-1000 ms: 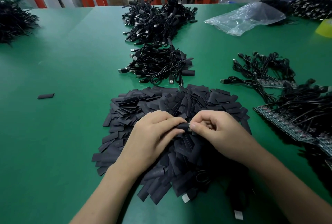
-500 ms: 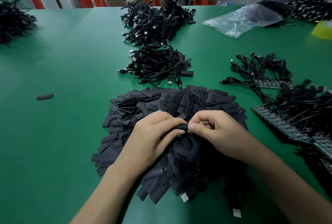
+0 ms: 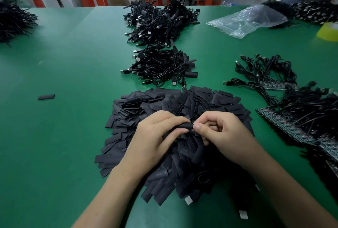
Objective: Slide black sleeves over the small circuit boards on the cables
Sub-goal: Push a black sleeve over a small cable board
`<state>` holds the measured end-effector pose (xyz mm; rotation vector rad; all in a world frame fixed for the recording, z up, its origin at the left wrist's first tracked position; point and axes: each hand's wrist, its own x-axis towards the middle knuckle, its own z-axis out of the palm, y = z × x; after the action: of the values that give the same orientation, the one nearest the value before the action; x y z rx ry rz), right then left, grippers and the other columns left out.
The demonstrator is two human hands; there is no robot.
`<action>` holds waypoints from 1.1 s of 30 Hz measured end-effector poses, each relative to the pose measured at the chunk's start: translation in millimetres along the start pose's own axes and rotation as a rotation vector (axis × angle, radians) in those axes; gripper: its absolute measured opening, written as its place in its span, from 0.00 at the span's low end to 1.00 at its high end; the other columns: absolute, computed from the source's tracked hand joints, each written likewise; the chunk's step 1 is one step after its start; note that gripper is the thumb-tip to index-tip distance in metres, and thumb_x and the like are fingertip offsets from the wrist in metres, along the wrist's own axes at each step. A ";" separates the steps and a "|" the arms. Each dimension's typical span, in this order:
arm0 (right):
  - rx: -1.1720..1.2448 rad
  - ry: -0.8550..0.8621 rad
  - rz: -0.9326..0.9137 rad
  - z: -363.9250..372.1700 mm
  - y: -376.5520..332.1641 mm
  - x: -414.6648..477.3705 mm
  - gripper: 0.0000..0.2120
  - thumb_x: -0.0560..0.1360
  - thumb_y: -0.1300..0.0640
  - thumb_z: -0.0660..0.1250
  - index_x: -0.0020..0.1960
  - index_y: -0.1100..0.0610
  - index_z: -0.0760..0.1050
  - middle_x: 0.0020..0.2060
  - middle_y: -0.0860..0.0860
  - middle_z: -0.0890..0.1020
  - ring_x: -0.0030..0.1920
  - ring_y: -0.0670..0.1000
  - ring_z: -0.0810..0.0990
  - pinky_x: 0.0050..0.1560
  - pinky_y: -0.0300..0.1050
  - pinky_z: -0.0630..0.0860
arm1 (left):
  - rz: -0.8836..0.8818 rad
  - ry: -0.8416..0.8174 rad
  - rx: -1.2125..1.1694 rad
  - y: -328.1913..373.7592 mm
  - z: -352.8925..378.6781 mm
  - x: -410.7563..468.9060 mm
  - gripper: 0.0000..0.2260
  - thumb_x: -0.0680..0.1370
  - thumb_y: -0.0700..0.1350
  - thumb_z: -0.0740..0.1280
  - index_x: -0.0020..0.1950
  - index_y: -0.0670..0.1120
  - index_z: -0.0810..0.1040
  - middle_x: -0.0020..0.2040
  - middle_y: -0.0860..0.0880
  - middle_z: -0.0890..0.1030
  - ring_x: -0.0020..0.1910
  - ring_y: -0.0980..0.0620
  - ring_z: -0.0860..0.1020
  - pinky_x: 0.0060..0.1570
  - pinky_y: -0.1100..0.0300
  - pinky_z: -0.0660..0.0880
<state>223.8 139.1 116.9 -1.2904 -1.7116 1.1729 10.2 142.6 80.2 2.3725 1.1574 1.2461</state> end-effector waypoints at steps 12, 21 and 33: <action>0.034 0.044 -0.003 1.9 2.9 -5.6 0.08 0.80 0.61 0.70 0.42 0.53 0.83 0.31 0.50 0.82 0.33 0.47 0.82 0.39 0.36 0.77 | -0.023 0.088 0.034 6.2 2.9 -0.4 0.12 0.78 0.46 0.76 0.60 0.45 0.85 0.50 0.53 0.83 0.50 0.56 0.80 0.54 0.63 0.76; 0.069 0.077 0.016 0.8 4.7 -9.0 0.08 0.80 0.61 0.69 0.44 0.54 0.83 0.33 0.53 0.84 0.35 0.51 0.85 0.41 0.38 0.80 | -0.163 0.292 0.010 16.1 3.5 0.7 0.10 0.75 0.43 0.78 0.56 0.44 0.87 0.49 0.53 0.86 0.49 0.58 0.83 0.51 0.62 0.79; 0.146 0.045 0.055 1.3 9.3 -8.1 0.09 0.81 0.63 0.68 0.44 0.56 0.84 0.32 0.55 0.84 0.35 0.51 0.84 0.39 0.35 0.77 | -0.134 0.262 0.023 18.6 3.1 3.0 0.08 0.75 0.43 0.78 0.52 0.43 0.88 0.49 0.53 0.86 0.49 0.59 0.83 0.52 0.63 0.79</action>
<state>228.0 131.9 107.7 -1.2719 -1.5368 1.2663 23.7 132.9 89.7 2.1519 1.3876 1.5371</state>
